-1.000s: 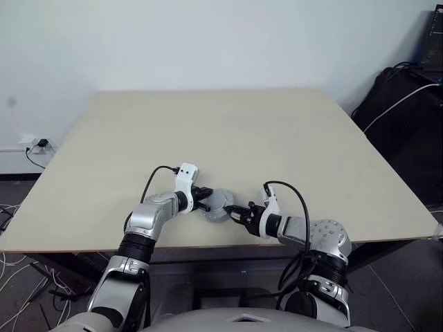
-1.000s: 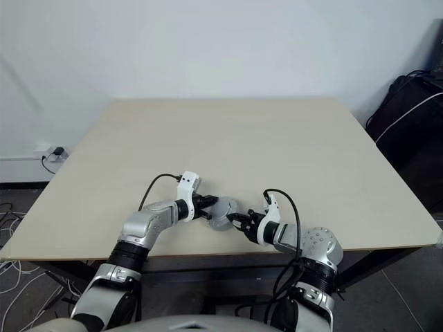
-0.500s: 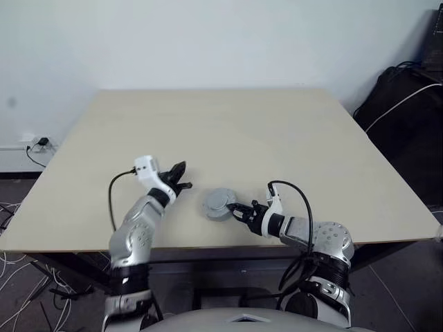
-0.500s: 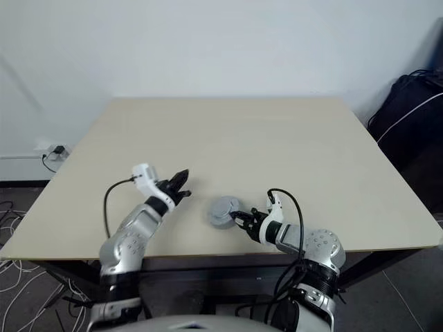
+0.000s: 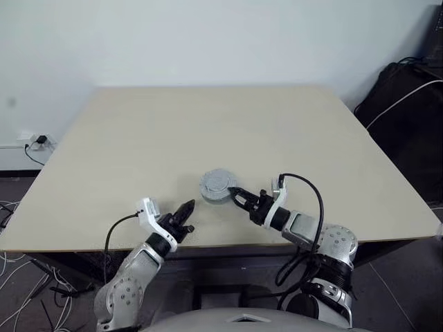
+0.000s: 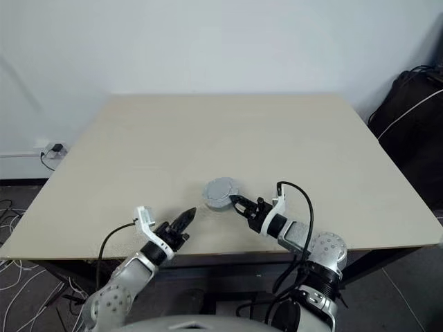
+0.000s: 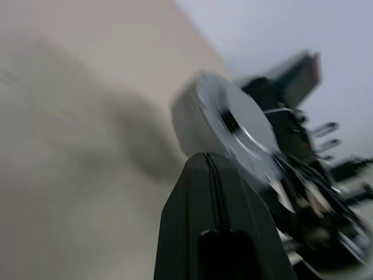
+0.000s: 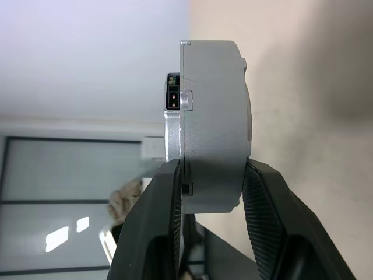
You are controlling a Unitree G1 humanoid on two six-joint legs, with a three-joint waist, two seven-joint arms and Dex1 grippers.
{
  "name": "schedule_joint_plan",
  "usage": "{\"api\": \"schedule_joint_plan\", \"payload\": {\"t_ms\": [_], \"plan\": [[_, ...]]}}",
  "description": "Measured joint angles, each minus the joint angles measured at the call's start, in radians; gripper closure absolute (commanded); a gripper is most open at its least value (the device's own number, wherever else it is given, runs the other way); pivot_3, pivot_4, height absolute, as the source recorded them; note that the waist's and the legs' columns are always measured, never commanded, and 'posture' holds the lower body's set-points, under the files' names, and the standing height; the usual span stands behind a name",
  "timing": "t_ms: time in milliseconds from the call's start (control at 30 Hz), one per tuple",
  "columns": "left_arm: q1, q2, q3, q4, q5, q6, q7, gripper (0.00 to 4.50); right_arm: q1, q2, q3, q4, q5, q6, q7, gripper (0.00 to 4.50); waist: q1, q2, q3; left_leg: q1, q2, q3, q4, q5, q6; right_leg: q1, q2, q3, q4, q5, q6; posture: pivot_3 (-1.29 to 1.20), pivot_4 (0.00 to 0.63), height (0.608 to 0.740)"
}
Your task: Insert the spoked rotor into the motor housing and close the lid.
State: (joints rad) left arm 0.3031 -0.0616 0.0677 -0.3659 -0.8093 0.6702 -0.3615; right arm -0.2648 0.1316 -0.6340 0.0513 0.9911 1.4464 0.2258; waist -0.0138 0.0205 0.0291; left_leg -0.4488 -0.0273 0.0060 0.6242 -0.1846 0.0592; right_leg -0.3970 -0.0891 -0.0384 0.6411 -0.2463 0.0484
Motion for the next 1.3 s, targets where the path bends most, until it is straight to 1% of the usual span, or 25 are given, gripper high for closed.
{"api": "schedule_joint_plan", "payload": {"t_ms": [100, 167, 333, 367, 400, 500, 567, 667, 867, 1133, 1300], "plan": [[0.018, -0.002, -0.004, -0.008, -0.08, 0.003, -0.011, 3.89, -0.004, 0.0, 0.014, 0.001, 0.02, -0.009, -0.008, 3.3, -0.002, 0.001, 0.001, 0.0, 0.0, 0.0, -0.001, 0.0, 0.0, -0.001, 0.0, 0.0, 0.0, 0.0, 0.0, 0.0, 0.0, 0.74], [0.031, -0.003, -0.01, -0.012, -0.143, 0.003, -0.02, 3.27, -0.008, 0.0, 0.028, 0.004, 0.024, -0.019, -0.018, 3.3, -0.005, 0.001, 0.002, 0.0, 0.0, 0.001, -0.002, 0.0, 0.0, -0.001, 0.0, 0.0, -0.001, 0.0, 0.0, 0.0, 0.0, 0.74], [0.038, -0.005, -0.003, -0.016, -0.249, -0.02, 0.0, 1.6, -0.014, 0.0, 0.051, 0.023, 0.032, -0.026, -0.041, 3.3, -0.006, 0.001, 0.002, -0.001, 0.0, 0.001, -0.003, 0.0, 0.0, -0.001, 0.0, 0.0, -0.002, 0.0, -0.002, 0.0, 0.0, 0.74], [0.041, -0.007, 0.009, -0.015, -0.287, -0.029, 0.017, 1.27, -0.014, -0.001, 0.055, 0.024, 0.034, -0.026, -0.045, 3.3, -0.006, 0.001, 0.002, -0.001, 0.0, 0.001, -0.003, 0.0, 0.0, -0.001, 0.0, 0.0, -0.003, 0.002, -0.005, 0.0, 0.0, 0.74], [0.044, -0.008, 0.019, -0.013, -0.313, -0.033, 0.03, 0.96, -0.014, -0.001, 0.055, 0.024, 0.038, -0.026, -0.048, 3.3, -0.006, 0.001, 0.002, -0.001, 0.0, 0.001, -0.003, 0.0, 0.0, -0.001, 0.0, 0.0, -0.003, 0.002, -0.005, 0.0, 0.0, 0.74], [0.066, -0.012, 0.043, 0.032, -0.449, -0.04, 0.098, 0.05, -0.015, -0.001, 0.056, 0.024, 0.05, -0.025, -0.056, 3.3, -0.005, 0.001, 0.003, -0.001, 0.0, 0.001, -0.003, 0.0, 0.0, -0.001, 0.001, 0.0, -0.004, 0.002, -0.005, 0.0, 0.0, 0.74], [0.08, -0.013, 0.044, 0.066, -0.525, -0.04, 0.135, 0.05, -0.015, -0.002, 0.057, 0.024, 0.059, -0.024, -0.062, 3.3, -0.004, -0.001, 0.004, -0.001, 0.0, 0.001, -0.002, 0.0, 0.0, -0.001, 0.001, -0.001, -0.004, 0.002, -0.004, 0.0, 0.0, 0.74], [0.08, -0.013, 0.042, 0.084, -0.597, -0.048, 0.16, 0.05, -0.015, -0.002, 0.059, 0.023, 0.08, -0.016, -0.071, 3.3, -0.003, -0.002, 0.005, -0.001, 0.0, 0.001, -0.002, 0.0, 0.0, -0.001, 0.001, -0.001, -0.004, 0.002, -0.004, 0.0, 0.0, 0.74], [0.076, -0.012, 0.027, 0.11, -0.704, -0.055, 0.162, 0.05, -0.016, -0.007, 0.076, 0.018, 0.12, 0.037, -0.082, 3.3, -0.004, -0.002, 0.005, -0.001, 0.0, 0.001, -0.003, 0.0, 0.0, -0.001, 0.002, -0.001, -0.004, 0.002, -0.005, 0.0, 0.0, 0.74], [0.066, -0.008, -0.01, 0.142, -0.735, -0.069, 0.155, 0.05, -0.012, -0.011, 0.084, -0.013, 0.165, 0.138, -0.105, 3.3, -0.003, -0.002, 0.005, -0.001, 0.0, 0.003, -0.002, 0.0, 0.0, -0.001, 0.002, -0.001, -0.004, 0.002, -0.005, 0.0, 0.0, 0.74], [0.061, -0.006, -0.028, 0.159, -0.737, -0.071, 0.153, 0.05, -0.005, -0.018, 0.108, -0.025, 0.189, 0.158, -0.126, 3.3, -0.003, -0.003, 0.005, -0.001, 0.0, 0.003, -0.002, 0.0, 0.0, -0.001, 0.002, -0.001, -0.005, 0.002, -0.005, 0.0, 0.0, 0.74]]}}
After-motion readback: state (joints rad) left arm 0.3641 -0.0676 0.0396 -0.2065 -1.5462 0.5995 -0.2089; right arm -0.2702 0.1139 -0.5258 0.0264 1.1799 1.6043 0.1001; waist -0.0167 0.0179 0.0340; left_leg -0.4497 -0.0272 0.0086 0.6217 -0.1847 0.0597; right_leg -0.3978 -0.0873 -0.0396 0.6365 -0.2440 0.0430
